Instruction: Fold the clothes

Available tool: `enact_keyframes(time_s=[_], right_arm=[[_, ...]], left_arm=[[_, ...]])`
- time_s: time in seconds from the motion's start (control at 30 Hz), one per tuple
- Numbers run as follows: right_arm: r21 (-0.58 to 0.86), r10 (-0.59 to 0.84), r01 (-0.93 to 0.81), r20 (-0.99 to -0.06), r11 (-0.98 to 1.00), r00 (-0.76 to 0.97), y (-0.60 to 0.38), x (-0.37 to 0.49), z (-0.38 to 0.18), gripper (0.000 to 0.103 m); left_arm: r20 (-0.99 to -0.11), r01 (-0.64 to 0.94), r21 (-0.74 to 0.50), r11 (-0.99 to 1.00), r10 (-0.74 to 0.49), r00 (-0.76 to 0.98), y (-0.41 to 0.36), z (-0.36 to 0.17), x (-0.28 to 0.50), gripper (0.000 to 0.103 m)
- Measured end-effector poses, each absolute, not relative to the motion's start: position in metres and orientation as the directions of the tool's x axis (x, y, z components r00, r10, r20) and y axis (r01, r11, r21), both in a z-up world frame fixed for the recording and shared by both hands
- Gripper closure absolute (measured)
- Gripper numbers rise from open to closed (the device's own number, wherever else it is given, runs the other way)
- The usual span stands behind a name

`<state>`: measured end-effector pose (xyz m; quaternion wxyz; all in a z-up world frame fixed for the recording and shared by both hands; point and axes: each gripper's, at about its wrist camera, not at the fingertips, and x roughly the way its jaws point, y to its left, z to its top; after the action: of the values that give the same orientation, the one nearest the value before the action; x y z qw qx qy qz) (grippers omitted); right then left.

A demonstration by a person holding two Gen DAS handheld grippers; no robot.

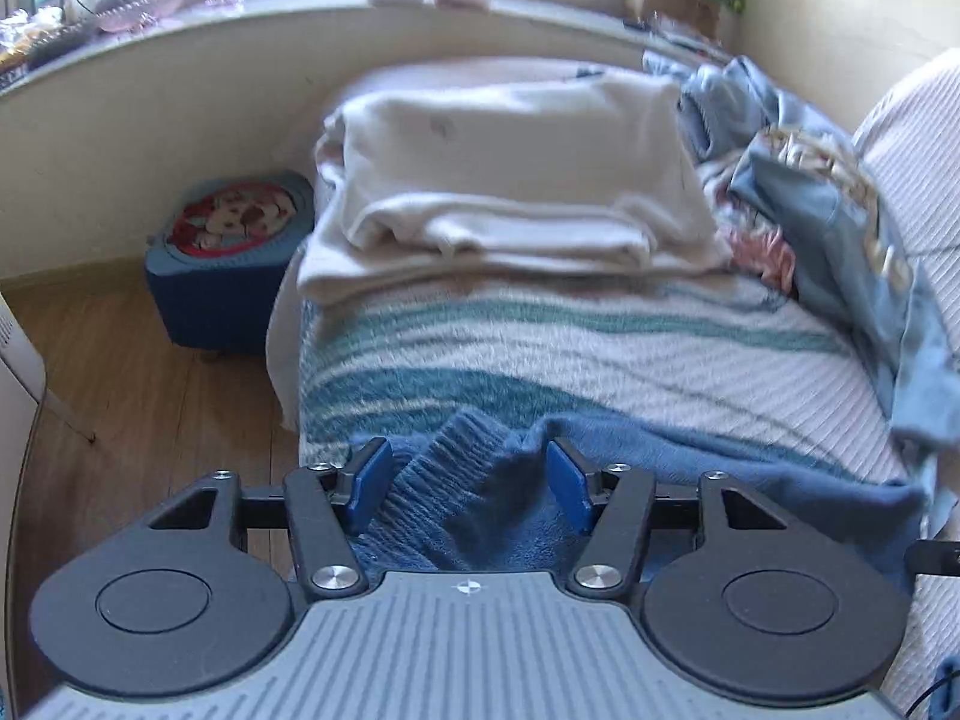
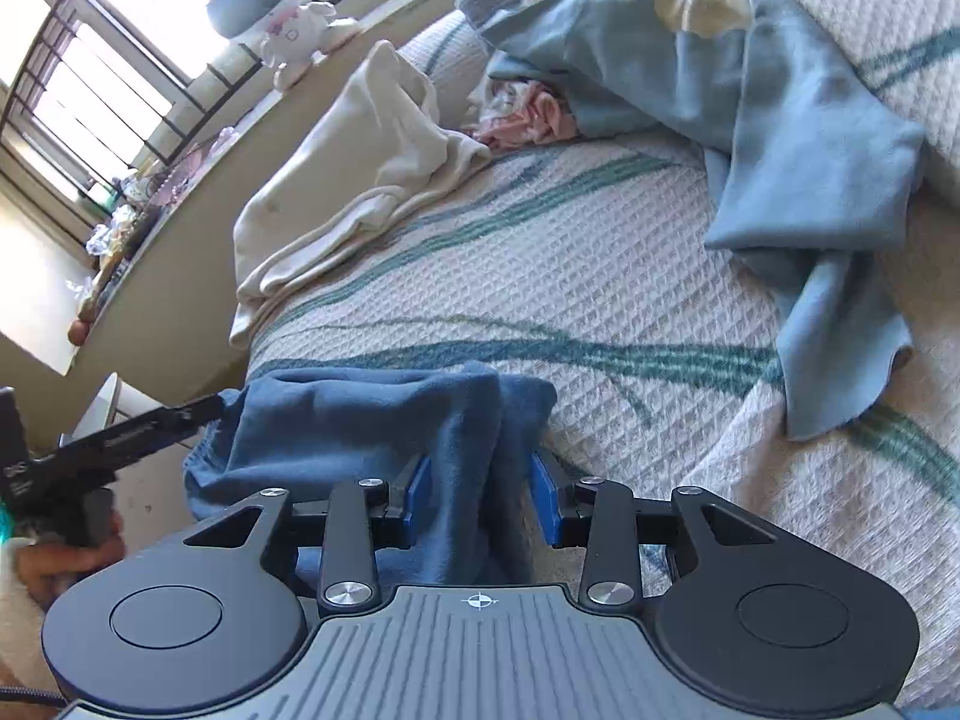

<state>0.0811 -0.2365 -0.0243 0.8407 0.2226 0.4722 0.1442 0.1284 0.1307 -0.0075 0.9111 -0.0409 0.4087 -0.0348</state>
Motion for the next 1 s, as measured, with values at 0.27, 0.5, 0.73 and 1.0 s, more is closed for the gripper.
enact_keyframes(time_s=[0.27, 0.5, 0.73, 1.0], right_arm=[[0.509, 0.448, -0.011, -0.746, 0.860, 0.493, -0.238, 0.089, -0.034, 0.067], [0.500, 0.453, -0.048, -0.735, 0.865, 0.504, -0.232, 0.088, -0.029, 0.085], [0.491, 0.457, -0.072, -0.735, 0.868, 0.500, -0.222, 0.086, -0.020, 0.100], [0.410, 0.358, -0.008, -0.789, 0.912, 0.500, -0.218, 0.095, -0.041, 0.097]], left_arm=[[-0.727, -0.026, -0.204, 0.979, -0.134, 0.673, 0.141, -0.010, 0.127, 0.088], [-0.687, -0.128, -0.227, 0.965, -0.066, 0.723, 0.165, 0.027, 0.084, 0.092], [-0.729, -0.207, -0.186, 0.960, 0.007, 0.685, 0.182, 0.007, 0.075, 0.092], [-0.771, -0.213, -0.156, 0.964, 0.016, 0.636, 0.178, -0.024, 0.093, 0.065]])
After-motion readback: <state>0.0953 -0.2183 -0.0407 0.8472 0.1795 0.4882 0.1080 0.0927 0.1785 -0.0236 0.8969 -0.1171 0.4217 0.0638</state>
